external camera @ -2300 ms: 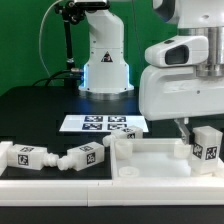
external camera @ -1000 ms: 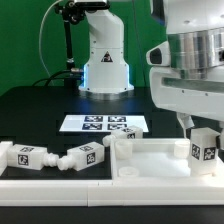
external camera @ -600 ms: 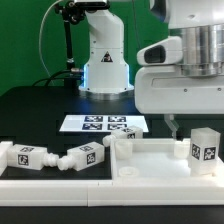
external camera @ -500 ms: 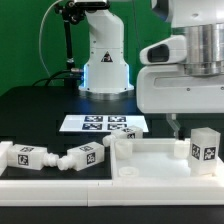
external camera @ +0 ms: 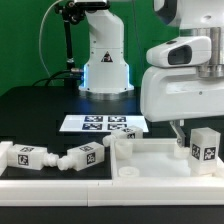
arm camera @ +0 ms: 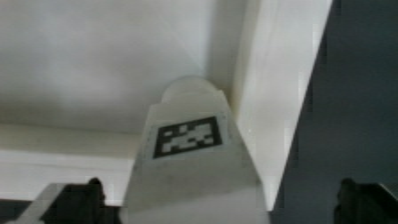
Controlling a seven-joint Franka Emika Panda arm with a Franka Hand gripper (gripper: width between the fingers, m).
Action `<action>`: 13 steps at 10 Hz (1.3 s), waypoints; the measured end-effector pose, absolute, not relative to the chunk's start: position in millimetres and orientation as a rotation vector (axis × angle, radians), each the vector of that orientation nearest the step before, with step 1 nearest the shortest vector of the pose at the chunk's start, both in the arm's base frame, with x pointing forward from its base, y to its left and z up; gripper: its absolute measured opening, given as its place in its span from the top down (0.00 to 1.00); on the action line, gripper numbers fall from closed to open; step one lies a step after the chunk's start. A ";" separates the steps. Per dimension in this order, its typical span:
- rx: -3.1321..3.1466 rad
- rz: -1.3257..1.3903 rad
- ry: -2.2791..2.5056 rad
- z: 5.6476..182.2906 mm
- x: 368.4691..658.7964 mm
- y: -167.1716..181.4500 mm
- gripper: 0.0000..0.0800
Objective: Assemble one leg
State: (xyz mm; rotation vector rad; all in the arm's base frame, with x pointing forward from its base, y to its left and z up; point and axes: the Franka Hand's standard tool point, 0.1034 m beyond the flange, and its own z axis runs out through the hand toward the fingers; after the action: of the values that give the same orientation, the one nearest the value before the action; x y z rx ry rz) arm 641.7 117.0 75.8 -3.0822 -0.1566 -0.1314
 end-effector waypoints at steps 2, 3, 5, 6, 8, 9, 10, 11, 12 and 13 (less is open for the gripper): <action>-3.082 -0.130 -0.127 75.7 641.6 117.2 0.44; -3.082 -0.126 0.000 75.6 641.7 116.0 0.64; -3.073 -0.121 0.210 75.4 642.0 113.1 0.64; -3.051 -0.115 0.372 75.4 642.1 112.3 0.64; -2.950 -0.089 0.789 75.3 642.0 109.9 0.64; -2.857 -0.061 1.024 74.9 641.3 109.3 0.64; -2.739 -0.015 1.278 74.8 639.2 110.5 0.64; -2.630 0.031 1.476 75.6 637.6 114.5 0.64; -2.511 0.059 1.647 76.2 637.9 115.5 0.64; -2.396 0.078 1.780 76.0 638.8 114.3 0.64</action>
Offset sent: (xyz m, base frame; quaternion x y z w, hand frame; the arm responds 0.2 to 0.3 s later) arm 0.0000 0.0000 0.0000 0.0000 0.0000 0.1938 0.9810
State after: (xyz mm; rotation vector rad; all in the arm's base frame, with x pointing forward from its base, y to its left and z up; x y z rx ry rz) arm 638.8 114.3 76.0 -2.3957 1.7803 0.0784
